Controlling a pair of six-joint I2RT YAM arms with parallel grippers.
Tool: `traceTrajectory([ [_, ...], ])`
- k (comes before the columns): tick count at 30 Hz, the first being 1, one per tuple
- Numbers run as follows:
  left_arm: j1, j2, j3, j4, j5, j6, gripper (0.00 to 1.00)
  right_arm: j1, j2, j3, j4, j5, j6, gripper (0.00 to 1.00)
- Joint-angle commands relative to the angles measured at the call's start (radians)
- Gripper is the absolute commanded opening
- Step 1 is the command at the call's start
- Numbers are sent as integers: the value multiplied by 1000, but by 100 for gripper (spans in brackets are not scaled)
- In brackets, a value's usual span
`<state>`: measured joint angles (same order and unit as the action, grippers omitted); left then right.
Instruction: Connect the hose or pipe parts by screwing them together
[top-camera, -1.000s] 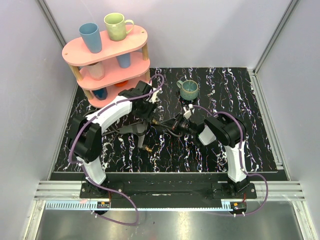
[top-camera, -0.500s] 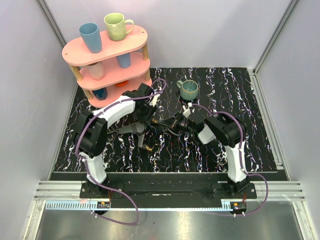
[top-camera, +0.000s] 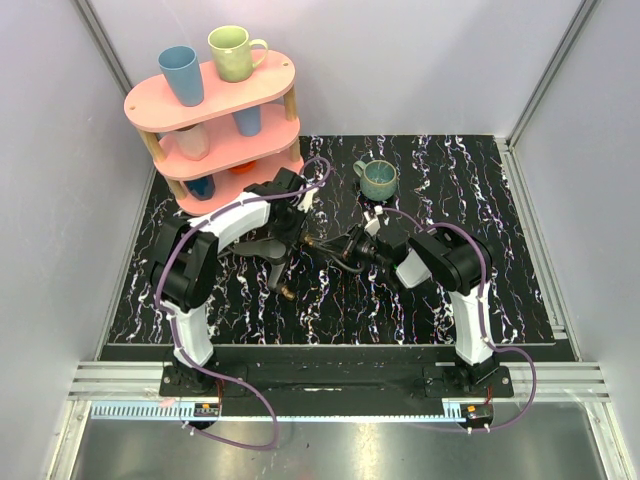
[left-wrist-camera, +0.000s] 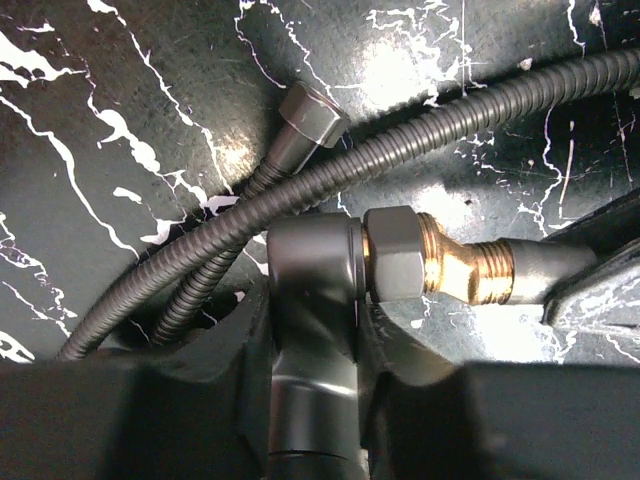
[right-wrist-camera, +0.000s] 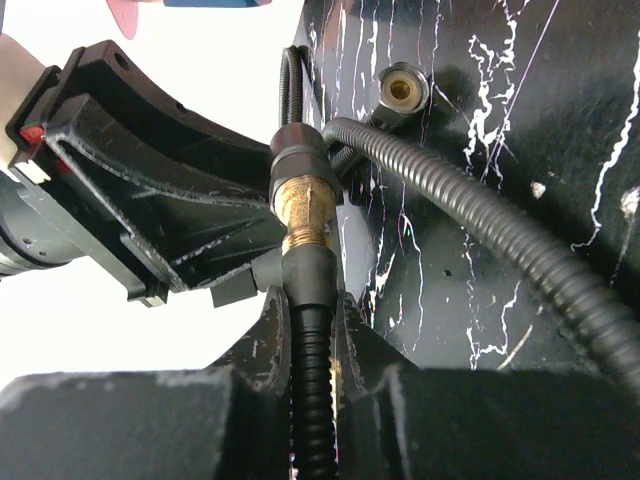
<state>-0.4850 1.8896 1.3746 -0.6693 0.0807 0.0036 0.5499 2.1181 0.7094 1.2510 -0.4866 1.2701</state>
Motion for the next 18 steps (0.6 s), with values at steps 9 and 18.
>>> traceTrajectory([
  [9, -7, -89, -111, 16, 111, -56, 0, -5, -67, 13, 191, 10, 6, 24],
  [18, 2, -132, -141, -4, 86, -62, 0, -5, -115, -31, 170, 11, -93, 49],
])
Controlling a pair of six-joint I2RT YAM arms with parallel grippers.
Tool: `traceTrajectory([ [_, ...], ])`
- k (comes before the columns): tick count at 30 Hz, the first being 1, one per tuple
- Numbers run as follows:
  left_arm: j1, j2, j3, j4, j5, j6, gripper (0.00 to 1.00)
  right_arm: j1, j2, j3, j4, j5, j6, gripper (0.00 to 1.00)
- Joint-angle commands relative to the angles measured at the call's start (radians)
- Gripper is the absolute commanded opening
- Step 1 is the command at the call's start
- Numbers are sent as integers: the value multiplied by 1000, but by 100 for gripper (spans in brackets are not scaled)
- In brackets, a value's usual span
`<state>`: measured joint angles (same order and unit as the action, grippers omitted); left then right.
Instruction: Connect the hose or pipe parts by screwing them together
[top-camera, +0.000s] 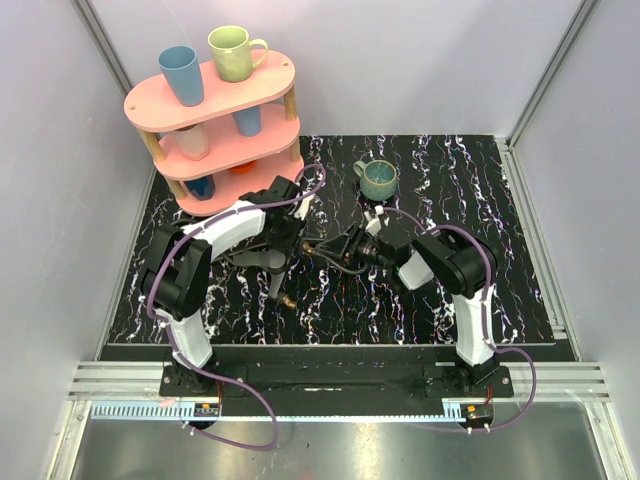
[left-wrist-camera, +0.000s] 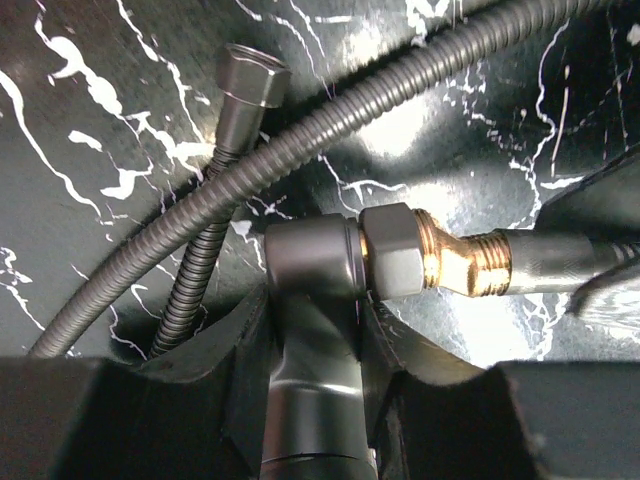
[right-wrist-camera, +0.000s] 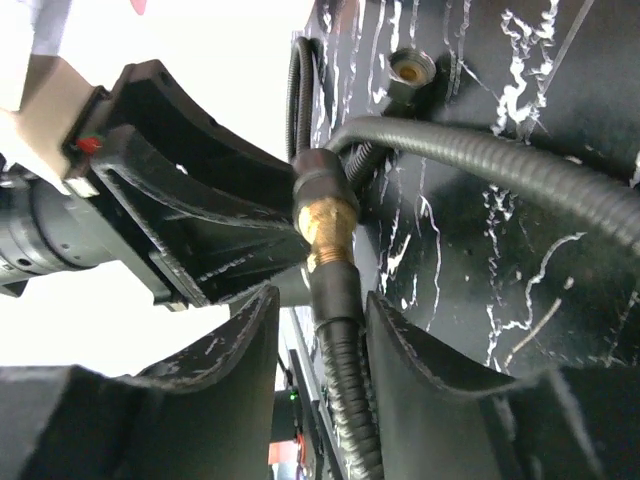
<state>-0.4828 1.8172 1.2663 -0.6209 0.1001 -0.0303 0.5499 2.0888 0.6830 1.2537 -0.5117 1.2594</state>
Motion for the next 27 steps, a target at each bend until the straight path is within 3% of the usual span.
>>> traceTrajectory([
  [1, 0, -64, -38, -43, 85, -31, 0, -4, -91, -7, 152, 44, -106, 54],
  [7, 0, -36, -42, -36, 119, -48, 0, -16, -219, -23, -28, 85, -284, 68],
  [10, 0, -32, -39, -39, 116, -51, 0, -18, -309, 16, -196, 75, -414, 69],
  [13, 0, -33, -31, -51, 124, -49, 0, -16, -397, 59, -362, 49, -653, 68],
  [14, 0, -38, -28, -56, 125, -49, 0, -15, -417, 59, -385, 45, -805, 67],
  [16, 0, -41, -25, -68, 145, -45, 0, -1, -478, 23, -364, 21, -970, 67],
  [17, 0, -41, -24, -72, 159, -43, 0, 4, -496, 4, -318, 4, -1146, 67],
  [20, 0, -30, -7, -91, 219, -36, 0, 15, -539, -92, -200, -89, -1453, 70],
  [23, 0, -36, -8, -89, 234, -34, 0, 60, -556, -177, -148, -84, -1717, 73],
  [27, 0, -44, -5, -99, 283, -11, 0, 159, -576, -232, -261, 27, -1998, 74],
])
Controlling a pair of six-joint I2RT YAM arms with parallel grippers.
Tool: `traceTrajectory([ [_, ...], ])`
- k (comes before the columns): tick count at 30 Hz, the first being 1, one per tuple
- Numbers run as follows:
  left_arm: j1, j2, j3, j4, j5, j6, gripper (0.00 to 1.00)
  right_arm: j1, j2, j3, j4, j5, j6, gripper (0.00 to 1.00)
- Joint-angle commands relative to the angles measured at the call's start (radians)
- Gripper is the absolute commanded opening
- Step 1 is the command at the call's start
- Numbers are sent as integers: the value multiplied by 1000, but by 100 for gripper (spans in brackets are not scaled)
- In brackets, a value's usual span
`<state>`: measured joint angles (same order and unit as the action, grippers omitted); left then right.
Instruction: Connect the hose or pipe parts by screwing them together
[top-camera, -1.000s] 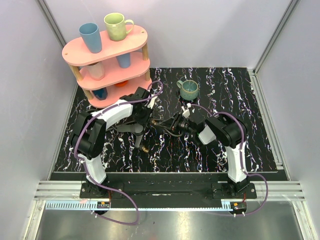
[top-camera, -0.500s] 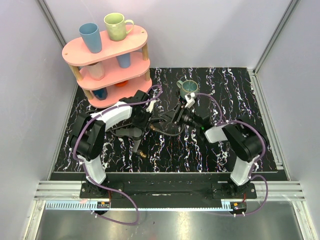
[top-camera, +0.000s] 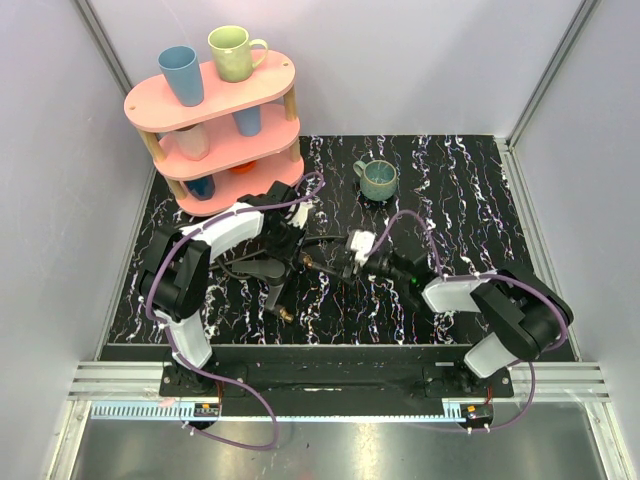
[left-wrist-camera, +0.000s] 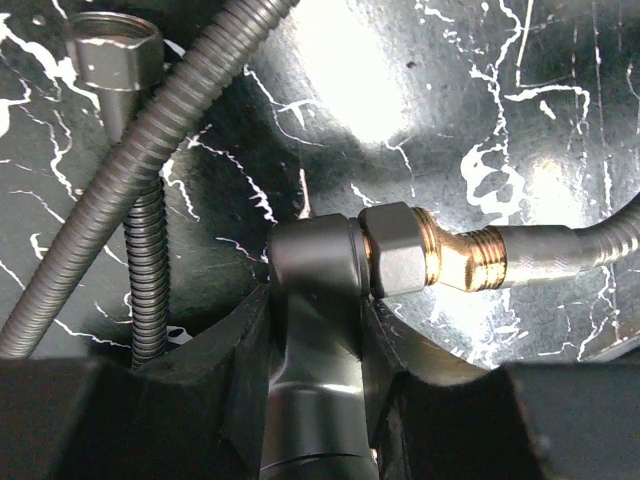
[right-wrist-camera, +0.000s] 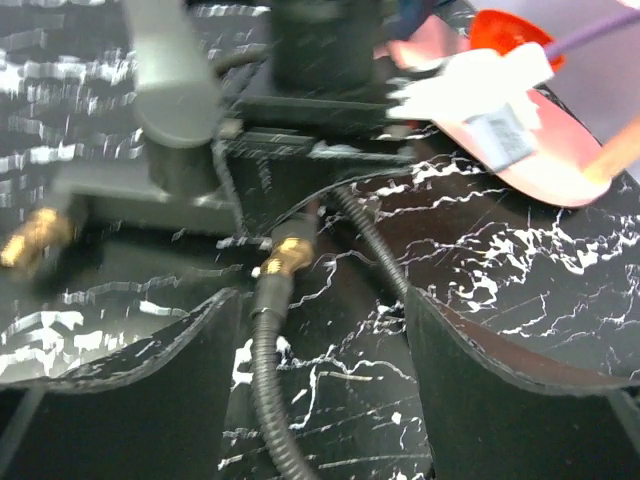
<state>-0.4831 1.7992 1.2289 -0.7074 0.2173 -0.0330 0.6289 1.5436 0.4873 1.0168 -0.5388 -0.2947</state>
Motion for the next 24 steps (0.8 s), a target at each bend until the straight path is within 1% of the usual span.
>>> traceTrajectory([
  [1, 0, -31, 30, -12, 180, -7, 0, 97, -33, -48, -33, 95, -518, 74],
  [3, 0, -34, 32, -21, 191, -1, 0, 133, -30, -64, -32, 120, -547, 74],
  [6, 0, -38, 27, -21, 201, 1, 0, 172, -13, -61, -76, 152, -606, 73],
  [10, 0, -35, 21, -24, 217, 4, 0, 202, 39, -49, -61, 229, -662, 72],
  [13, 0, -34, 20, -24, 220, 4, 0, 218, 88, -38, -11, 267, -673, 70],
  [18, 0, -37, 14, -24, 231, 4, 0, 232, 144, 5, -23, 272, -682, 66],
  [23, 0, -32, 9, -24, 232, 2, 0, 244, 210, 26, 42, 307, -693, 63],
  [24, 0, -29, 9, -27, 231, 2, 0, 245, 219, 28, 42, 312, -698, 61],
])
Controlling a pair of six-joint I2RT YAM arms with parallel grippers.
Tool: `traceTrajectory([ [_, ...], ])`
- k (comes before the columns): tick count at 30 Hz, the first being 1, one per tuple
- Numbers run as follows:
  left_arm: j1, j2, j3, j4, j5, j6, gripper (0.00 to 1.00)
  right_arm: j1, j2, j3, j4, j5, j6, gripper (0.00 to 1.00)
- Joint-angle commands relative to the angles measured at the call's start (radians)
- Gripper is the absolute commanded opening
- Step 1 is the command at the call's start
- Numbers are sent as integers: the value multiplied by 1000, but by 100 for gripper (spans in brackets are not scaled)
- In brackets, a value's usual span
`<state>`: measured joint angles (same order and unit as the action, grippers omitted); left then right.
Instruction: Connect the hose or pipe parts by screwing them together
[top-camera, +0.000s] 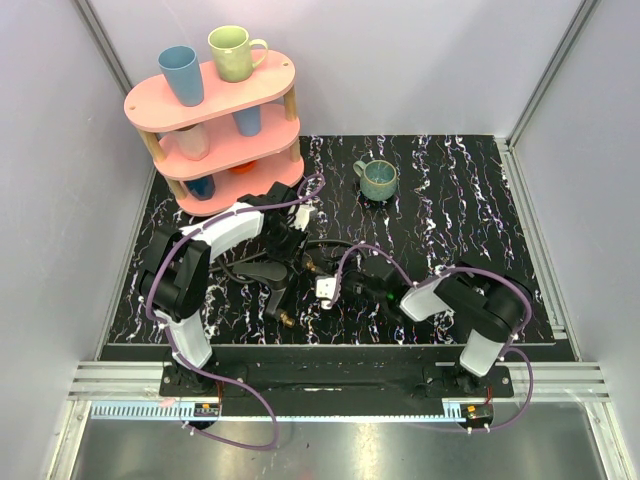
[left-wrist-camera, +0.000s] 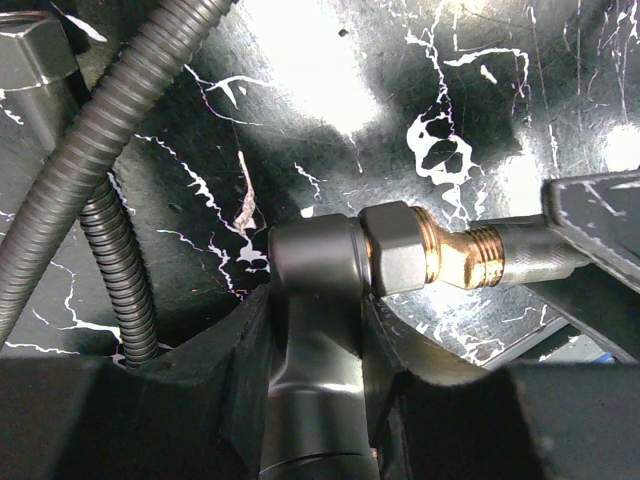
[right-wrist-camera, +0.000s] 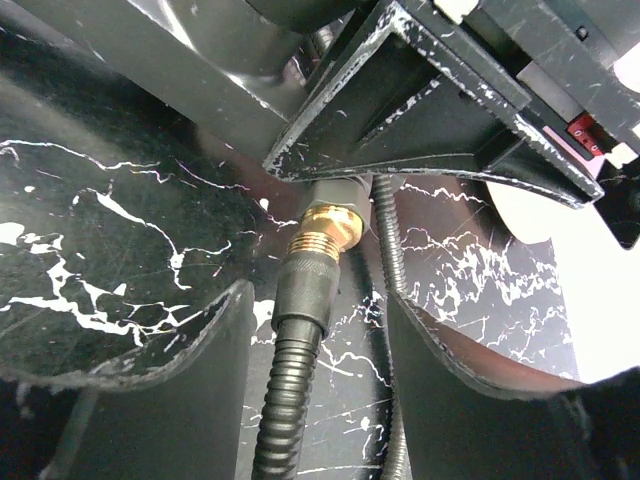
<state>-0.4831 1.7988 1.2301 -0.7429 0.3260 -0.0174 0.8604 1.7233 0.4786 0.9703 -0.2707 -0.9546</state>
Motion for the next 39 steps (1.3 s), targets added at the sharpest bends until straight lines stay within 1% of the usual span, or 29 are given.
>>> traceTrajectory([
  [1, 0, -27, 9, 8, 123, -13, 0, 17, 47, 38, 109, 47, -39, 60],
  [6, 0, -26, 9, 7, 128, -15, 0, 25, 88, 35, 166, 51, -35, 49],
  [7, 0, -26, 11, 7, 130, -15, 0, 26, 91, 37, 168, 51, -36, 44],
  [9, 0, -22, 11, 7, 134, -19, 0, 29, 96, 38, 186, 41, -24, 38],
  [10, 0, -22, 11, 8, 136, -22, 0, 32, 105, 40, 198, 38, -12, 33],
  [11, -2, -24, 8, 13, 139, -32, 0, 31, 110, 41, 208, 34, 2, 30],
  [12, 0, -29, 5, 19, 151, -36, 0, 32, 114, 44, 220, 21, 31, 24],
  [13, 0, -30, 0, 30, 162, -39, 0, 37, 131, 48, 237, 16, 51, 17],
  [16, 0, -41, -1, 42, 192, -61, 0, 42, 183, 40, 364, 10, 141, 8],
  [17, 0, -45, -4, 54, 197, -75, 0, 43, 196, 40, 395, 13, 163, 1],
  [18, 0, -56, -7, 60, 203, -82, 0, 43, 206, 38, 448, 27, 219, 0],
  [20, 0, -68, -27, 85, 202, -104, 0, 45, 222, 44, 490, 59, 293, 0],
  [21, 0, -85, -35, 95, 200, -111, 0, 45, 222, 45, 507, 77, 357, 0],
  [23, 0, -102, -70, 144, 212, -133, 0, 45, 219, 46, 502, 68, 399, 0],
  [24, 0, -117, -95, 163, 223, -144, 0, 45, 217, 49, 516, 70, 452, 0],
  [27, -5, -140, -144, 235, 237, -173, 0, 45, 211, 77, 490, 123, 594, 0],
  [29, -11, -159, -167, 296, 235, -196, 0, 45, 200, 92, 469, 129, 648, 0],
  [30, -14, -176, -184, 315, 237, -203, 0, 43, 191, 98, 441, 157, 722, 0],
  [31, -15, -183, -191, 348, 240, -217, 0, 42, 174, 109, 421, 169, 761, 0],
  [33, -18, -203, -217, 379, 243, -234, 0, 39, 159, 126, 345, 151, 824, 0],
  [34, -18, -211, -227, 408, 243, -251, 0, 34, 151, 138, 334, 145, 849, 0],
  [37, -22, -225, -262, 454, 252, -274, 0, 2, 153, 134, 367, 81, 950, 0],
  [39, -29, -239, -290, 474, 233, -283, 0, -29, 156, 137, 384, 29, 1103, 0],
])
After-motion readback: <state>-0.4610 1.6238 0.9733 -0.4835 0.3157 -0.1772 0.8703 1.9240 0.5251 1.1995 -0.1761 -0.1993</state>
